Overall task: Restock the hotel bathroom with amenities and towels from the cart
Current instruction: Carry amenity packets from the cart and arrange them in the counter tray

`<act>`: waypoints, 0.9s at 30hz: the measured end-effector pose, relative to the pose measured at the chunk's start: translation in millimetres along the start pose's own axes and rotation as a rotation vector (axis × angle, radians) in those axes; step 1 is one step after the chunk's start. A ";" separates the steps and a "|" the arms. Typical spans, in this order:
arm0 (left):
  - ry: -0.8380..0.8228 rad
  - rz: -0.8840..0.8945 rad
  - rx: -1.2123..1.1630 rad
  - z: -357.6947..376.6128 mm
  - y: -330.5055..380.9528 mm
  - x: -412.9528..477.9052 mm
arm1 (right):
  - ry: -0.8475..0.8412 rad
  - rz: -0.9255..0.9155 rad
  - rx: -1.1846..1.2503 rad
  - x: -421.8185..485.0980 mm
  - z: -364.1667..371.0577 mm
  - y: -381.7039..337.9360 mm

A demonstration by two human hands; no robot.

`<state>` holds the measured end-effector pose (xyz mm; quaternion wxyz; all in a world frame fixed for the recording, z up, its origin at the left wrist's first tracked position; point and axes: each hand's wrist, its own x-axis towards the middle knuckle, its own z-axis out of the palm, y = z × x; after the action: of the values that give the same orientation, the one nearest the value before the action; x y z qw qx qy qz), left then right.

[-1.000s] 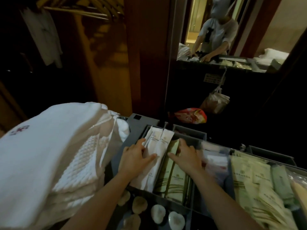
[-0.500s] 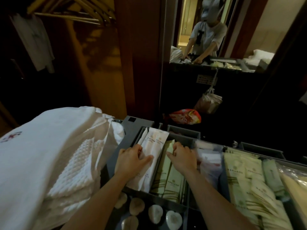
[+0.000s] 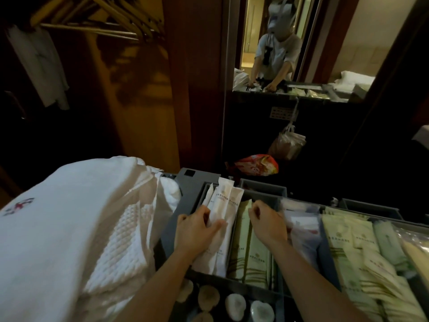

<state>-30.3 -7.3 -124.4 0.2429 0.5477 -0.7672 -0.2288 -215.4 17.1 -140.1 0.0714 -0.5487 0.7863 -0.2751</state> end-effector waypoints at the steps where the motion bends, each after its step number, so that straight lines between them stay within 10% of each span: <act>1: -0.006 -0.001 -0.014 -0.9 0.1 -0.6 | -0.013 0.001 -0.020 0.8 0.3 -0.5; 21: 0.026 0.089 -0.051 5.0 -7.3 -0.6 | 0.004 -0.032 -0.225 2.3 5.0 1.6; 27: 0.044 0.111 -0.045 7.0 -7.8 -0.8 | 0.027 -0.025 0.043 3.9 3.1 6.4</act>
<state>-28.7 -8.3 -134.7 0.2845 0.5038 -0.7853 -0.2201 -221.0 14.1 -145.2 0.0689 -0.5530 0.7742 -0.3000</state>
